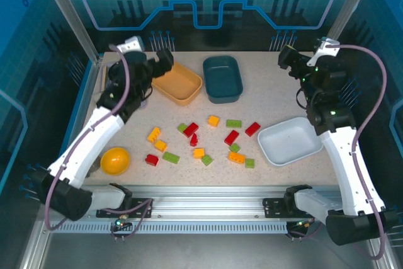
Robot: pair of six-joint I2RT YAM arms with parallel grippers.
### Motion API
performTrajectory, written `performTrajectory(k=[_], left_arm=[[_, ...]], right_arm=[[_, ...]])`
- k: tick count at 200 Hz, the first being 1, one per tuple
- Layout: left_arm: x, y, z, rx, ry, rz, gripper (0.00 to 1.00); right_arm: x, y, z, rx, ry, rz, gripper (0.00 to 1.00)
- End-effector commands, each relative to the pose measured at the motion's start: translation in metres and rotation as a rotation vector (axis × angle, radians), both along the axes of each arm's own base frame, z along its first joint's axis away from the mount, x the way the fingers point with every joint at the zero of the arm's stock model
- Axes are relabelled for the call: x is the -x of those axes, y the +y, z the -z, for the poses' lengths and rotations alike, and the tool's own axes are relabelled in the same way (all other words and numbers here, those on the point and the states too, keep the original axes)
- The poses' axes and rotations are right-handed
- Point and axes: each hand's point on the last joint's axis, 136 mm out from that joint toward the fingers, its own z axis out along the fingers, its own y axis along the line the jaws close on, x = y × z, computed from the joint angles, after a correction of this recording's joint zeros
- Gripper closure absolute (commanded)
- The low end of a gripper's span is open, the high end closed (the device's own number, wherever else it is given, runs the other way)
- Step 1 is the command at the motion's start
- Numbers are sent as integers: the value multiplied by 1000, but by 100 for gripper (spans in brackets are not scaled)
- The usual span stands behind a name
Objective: Sort the legos into containers by color
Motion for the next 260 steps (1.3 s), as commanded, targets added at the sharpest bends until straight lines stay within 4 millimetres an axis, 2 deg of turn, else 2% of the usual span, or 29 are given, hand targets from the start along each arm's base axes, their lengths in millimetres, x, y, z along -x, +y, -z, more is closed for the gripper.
performTrajectory(k=[1,5,14,29,52,65,94,122,152,183,212,236,260], left_arm=[[9,-14,95,133,479,-20,1],[5,-19,103,134,521,-2,1],[-4,-32,108,148,569,39,5],[-19,-49,129,185,658,65,11],[-41,-70,157,214,773,95,32],[-50,-75,176,214,833,86,40],[-71,-93,216,217,893,134,45],[-77,-100,251,218,952,153,48],[-66,-90,278,161,1024,131,55],[-46,-68,291,126,1069,94,59],[-27,-48,290,94,1088,82,61],[-9,-29,287,44,1111,57,62],[2,-15,273,8,1077,46,62]], right_arm=[[20,25,117,-95,496,-53,11],[20,31,119,-95,512,-74,13],[17,44,121,-94,535,-129,16],[14,65,133,-108,582,-211,18],[10,83,161,-180,664,-271,23],[5,93,172,-218,694,-302,26],[-13,102,189,-229,734,-328,27],[-35,111,211,-260,796,-364,28],[-63,118,234,-244,857,-389,31],[-95,121,256,-217,899,-393,34],[-118,120,287,-178,969,-375,40],[-133,120,304,-160,1003,-369,44],[-141,119,317,-134,1036,-358,48]])
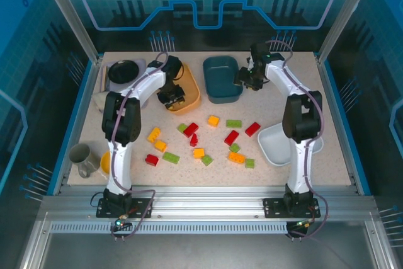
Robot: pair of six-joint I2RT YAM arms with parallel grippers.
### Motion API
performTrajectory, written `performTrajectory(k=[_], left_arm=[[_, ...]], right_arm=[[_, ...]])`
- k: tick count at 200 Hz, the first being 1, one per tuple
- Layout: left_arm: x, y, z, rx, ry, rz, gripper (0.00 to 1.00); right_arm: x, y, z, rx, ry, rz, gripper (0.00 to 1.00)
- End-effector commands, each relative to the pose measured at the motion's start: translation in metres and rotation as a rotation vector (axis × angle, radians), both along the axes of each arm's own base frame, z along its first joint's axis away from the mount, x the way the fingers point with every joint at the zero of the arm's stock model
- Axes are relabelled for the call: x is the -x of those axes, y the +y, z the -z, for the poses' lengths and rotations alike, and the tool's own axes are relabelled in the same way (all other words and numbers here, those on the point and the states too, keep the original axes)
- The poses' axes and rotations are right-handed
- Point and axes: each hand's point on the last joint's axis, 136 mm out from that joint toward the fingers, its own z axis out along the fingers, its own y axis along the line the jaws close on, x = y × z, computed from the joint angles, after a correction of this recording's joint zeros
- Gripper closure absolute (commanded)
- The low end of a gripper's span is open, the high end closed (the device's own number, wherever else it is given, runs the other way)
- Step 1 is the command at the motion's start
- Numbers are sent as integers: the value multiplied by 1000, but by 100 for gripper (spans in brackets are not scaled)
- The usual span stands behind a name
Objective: Sort the legos into containers by color
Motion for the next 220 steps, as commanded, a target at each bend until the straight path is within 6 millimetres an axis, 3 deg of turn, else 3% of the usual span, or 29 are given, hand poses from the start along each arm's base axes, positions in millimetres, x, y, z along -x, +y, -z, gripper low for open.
performTrajectory(k=[1,40,43,50,106,126,129,159,191,220], left_arm=[[13,18,-32,-57,-53,31,62],[25,29,-40,-88,-43,34,63],[26,29,-40,-89,-45,31,63],[26,29,-43,-86,-57,27,62],[19,14,-74,22,-147,-33,58],[21,12,-83,41,-164,-49,58],[21,12,-84,45,-166,-50,58],[26,11,-96,70,-191,-67,58],[35,9,-101,100,-198,-79,58],[47,8,-104,111,-207,-67,57]], right_arm=[[2,-8,10,43,60,-13,48],[-1,-5,17,56,74,-25,61],[-1,-5,30,62,97,-26,62],[1,-3,33,69,107,-36,64],[11,10,42,111,136,-82,80],[26,12,40,146,149,-83,85],[27,13,30,146,133,-81,86],[65,20,20,174,154,-55,96],[103,27,23,145,186,13,96],[118,40,21,132,190,27,93]])
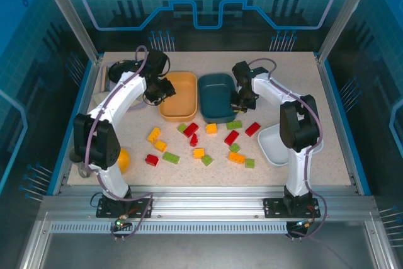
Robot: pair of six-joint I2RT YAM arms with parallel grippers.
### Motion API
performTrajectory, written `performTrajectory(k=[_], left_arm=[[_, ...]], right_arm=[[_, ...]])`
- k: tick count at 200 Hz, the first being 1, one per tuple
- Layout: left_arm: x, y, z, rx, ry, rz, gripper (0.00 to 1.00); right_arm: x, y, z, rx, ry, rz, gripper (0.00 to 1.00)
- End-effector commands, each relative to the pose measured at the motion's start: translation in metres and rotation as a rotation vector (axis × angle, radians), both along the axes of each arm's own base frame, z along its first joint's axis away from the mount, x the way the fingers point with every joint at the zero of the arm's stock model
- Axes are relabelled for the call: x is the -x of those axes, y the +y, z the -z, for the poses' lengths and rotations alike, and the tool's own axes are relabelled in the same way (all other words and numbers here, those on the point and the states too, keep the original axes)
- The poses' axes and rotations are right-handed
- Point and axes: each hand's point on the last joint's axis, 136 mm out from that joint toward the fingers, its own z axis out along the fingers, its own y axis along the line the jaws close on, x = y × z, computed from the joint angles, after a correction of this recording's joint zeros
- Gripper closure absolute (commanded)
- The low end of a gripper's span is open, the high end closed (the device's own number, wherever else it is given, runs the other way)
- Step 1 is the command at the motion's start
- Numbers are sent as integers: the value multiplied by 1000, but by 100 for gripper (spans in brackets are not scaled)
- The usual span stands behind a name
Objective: Sort the legos into containers by color
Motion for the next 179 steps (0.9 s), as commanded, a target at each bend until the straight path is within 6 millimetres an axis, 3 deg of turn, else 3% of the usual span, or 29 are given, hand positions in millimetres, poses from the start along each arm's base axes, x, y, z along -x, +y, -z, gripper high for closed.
performTrajectory(k=[1,29,55,74,93,118,146,161,179], left_arm=[[13,-4,-8,39,-8,-2,57],[24,-4,-7,43,-6,15,55],[36,-8,-11,45,-18,47,53],[45,-21,-14,62,-36,102,50],[56,-42,-17,100,-58,170,47],[74,-71,-16,150,-82,249,46],[95,-102,-14,197,-102,343,45],[104,-115,-12,205,-102,389,45],[113,-128,-9,225,-98,432,45]], right_arm=[[3,12,-9,-22,-31,54,93],[3,23,-9,-59,-19,70,71],[-1,21,-31,-58,-68,68,53],[4,0,-56,-10,-117,100,43],[21,-34,-79,33,-162,177,40],[63,-84,-87,43,-167,333,40],[148,-143,-73,37,-84,599,40],[188,-164,-64,24,-68,710,38],[219,-174,-47,-10,-56,782,35]])
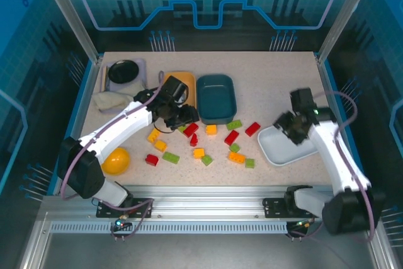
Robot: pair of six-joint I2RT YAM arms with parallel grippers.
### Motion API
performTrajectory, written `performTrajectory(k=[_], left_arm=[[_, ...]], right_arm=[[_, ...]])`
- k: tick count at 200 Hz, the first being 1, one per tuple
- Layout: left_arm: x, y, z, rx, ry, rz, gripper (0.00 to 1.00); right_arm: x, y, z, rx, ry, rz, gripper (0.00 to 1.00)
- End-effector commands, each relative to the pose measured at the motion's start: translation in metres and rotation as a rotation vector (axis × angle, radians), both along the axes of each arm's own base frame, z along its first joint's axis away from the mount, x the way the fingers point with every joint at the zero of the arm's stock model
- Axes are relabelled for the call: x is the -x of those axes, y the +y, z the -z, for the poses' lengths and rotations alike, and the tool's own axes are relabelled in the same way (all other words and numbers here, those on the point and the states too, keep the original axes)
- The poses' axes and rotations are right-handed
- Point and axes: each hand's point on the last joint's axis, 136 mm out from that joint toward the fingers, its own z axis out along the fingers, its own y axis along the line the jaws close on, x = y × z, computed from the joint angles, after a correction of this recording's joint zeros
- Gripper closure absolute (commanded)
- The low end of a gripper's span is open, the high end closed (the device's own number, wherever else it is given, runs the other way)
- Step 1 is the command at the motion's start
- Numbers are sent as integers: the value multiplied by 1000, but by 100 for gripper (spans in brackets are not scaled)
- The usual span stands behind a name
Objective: Sort the legos into containers by color
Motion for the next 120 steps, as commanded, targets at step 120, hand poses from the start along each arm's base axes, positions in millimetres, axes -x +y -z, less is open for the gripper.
performTrajectory(k=[120], left_arm=[[22,-28,-10,69,-35,116,45]], right_arm=[[57,-26,91,-125,151,192,69]])
